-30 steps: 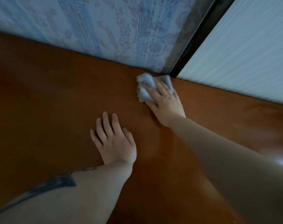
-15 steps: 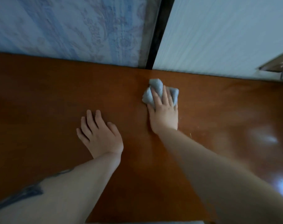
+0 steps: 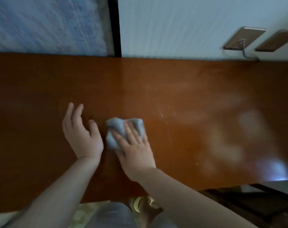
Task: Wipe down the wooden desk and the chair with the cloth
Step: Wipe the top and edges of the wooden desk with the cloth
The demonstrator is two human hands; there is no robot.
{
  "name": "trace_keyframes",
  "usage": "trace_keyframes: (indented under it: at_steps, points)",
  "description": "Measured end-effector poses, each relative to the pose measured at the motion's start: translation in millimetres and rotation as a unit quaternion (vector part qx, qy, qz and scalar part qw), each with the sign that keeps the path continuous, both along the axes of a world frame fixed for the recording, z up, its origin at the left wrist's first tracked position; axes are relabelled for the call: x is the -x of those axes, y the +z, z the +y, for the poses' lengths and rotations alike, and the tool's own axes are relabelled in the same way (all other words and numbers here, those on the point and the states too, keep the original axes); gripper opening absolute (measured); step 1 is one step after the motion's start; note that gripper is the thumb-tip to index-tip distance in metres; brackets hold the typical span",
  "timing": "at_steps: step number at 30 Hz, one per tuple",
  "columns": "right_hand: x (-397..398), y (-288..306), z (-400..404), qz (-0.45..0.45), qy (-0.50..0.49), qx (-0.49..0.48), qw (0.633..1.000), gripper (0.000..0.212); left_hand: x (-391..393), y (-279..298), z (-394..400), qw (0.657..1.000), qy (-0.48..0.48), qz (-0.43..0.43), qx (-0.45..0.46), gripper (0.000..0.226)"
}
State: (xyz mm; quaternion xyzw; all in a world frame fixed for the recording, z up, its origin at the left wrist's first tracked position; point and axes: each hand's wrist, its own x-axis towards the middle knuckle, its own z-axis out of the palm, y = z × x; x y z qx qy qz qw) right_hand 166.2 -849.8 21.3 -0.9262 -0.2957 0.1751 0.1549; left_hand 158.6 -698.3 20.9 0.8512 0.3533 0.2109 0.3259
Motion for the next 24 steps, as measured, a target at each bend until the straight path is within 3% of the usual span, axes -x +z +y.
trace_keyframes:
  at_steps: [2,3,5,7,8,10,13,15,17,20,22,24]
  points:
    - [-16,5,1,-0.001,0.136,0.011,0.991,0.059,24,-2,-36,0.998,-0.046,-0.017,0.026,0.046]
    - [-28,7,-4,-0.006,0.154,0.023,0.988,0.059,34,-5,-54,0.997,-0.065,-0.013,0.040,0.047]
    - [-38,0,-24,0.004,0.015,0.018,1.000,0.058,46,-10,-81,0.996,-0.076,0.018,0.046,0.047]
    - [-17,-4,-47,-0.026,-0.160,0.013,0.987,0.055,49,-14,-94,0.995,-0.078,0.053,0.020,0.047]
    - [3,-6,-54,-0.056,-0.193,0.023,0.979,0.055,47,-15,-95,0.994,-0.081,0.070,0.003,0.047]
    - [37,-11,-59,-0.069,-0.148,0.033,0.986,0.058,44,-17,-96,0.991,-0.081,0.104,-0.019,0.047]
    - [42,-10,-63,-0.043,0.024,0.022,0.999,0.055,43,-15,-97,0.988,-0.082,0.124,-0.037,0.048]
    - [23,-6,-77,-0.047,0.046,0.029,0.997,0.053,43,-14,-98,0.988,-0.084,0.126,-0.042,0.049]
    - [17,-10,-105,-0.041,-0.094,0.035,0.994,0.053,42,-14,-97,0.985,-0.091,0.134,-0.054,0.049]
    - [52,-12,-146,-0.085,-0.304,0.059,0.947,0.053,43,-13,-98,0.984,-0.091,0.139,-0.061,0.047]
    - [80,-14,-150,-0.094,-0.331,0.069,0.936,0.055,43,-12,-100,0.985,-0.090,0.135,-0.065,0.044]
    - [86,-17,-141,-0.074,-0.265,0.064,0.959,0.056,45,-12,-101,0.983,-0.098,0.136,-0.073,0.041]
